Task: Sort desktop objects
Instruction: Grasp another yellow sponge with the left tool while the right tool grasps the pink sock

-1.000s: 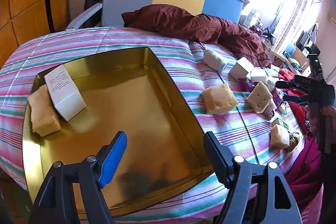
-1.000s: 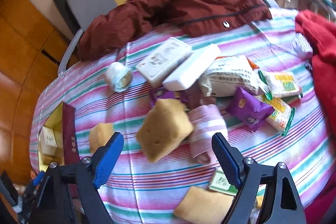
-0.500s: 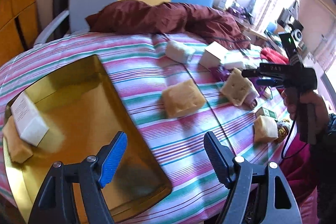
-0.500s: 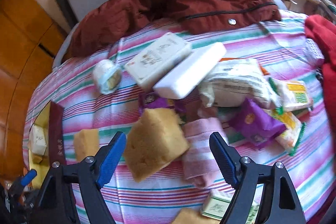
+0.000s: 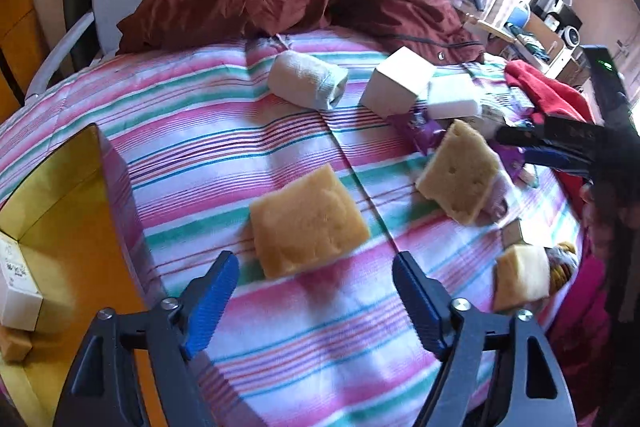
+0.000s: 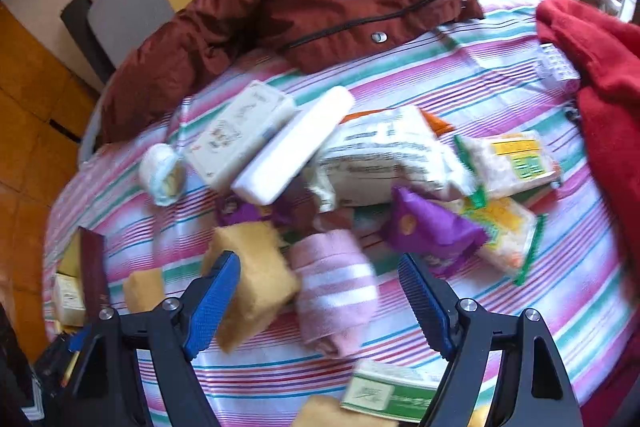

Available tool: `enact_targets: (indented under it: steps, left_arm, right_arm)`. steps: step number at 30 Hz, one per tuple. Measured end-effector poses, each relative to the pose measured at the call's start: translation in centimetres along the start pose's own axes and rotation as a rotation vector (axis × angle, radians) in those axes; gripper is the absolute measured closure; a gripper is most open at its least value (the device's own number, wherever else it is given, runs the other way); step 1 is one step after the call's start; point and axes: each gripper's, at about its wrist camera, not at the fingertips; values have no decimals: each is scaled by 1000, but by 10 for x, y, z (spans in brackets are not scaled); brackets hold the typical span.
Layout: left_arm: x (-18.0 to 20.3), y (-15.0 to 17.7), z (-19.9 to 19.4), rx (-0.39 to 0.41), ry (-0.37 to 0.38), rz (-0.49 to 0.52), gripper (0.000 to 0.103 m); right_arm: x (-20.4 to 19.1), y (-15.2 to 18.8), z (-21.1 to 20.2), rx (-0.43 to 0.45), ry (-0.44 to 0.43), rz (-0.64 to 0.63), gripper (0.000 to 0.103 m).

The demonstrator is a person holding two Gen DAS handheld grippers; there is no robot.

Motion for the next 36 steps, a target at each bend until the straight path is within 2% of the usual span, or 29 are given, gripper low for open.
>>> enact_targets:
  steps: [3, 5, 9, 15, 16, 18, 19, 24, 28, 36]
  left_arm:
    - [-3, -4, 13, -26, 14, -43, 21]
    - [-6, -7, 20, -34, 12, -68, 21]
    - [-11, -10, 34, -57, 22, -102, 21]
    - [-18, -9, 54, -86, 43, -144, 21]
    - [-19, -9, 54, -76, 47, -146, 22]
    - [-18, -8, 55, -72, 43, -136, 23]
    - [-18, -7, 54, -65, 40, -125, 25]
    - [-17, -2, 49, -28, 41, -101, 33]
    - [-14, 1, 38, 15, 56, -90, 35]
    - [-10, -2, -13, 133, 77, -84, 35]
  right_arm:
    - [4, 0, 7, -40, 33, -6, 35]
    - [6, 1, 12, -66, 51, -25, 37]
    - [-3, 5, 22, -107, 29, -68, 38]
    - [-7, 11, 38, -172, 70, -118, 39]
    - [-8, 12, 39, -171, 75, -131, 42]
    - [-11, 13, 39, -176, 67, -155, 58]
    - [-14, 15, 40, -179, 66, -169, 62]
    - [-22, 20, 34, -151, 90, -238, 71]
    - [-24, 21, 25, -118, 78, -260, 72]
    - [-31, 16, -4, 14, 5, -299, 72]
Point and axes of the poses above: each gripper's, at about its wrist camera, not at the fingertips, and z roughly the way its jaws point, x to its right, y to its underside, and after that the axes turned 5 degrees about x, right-handed
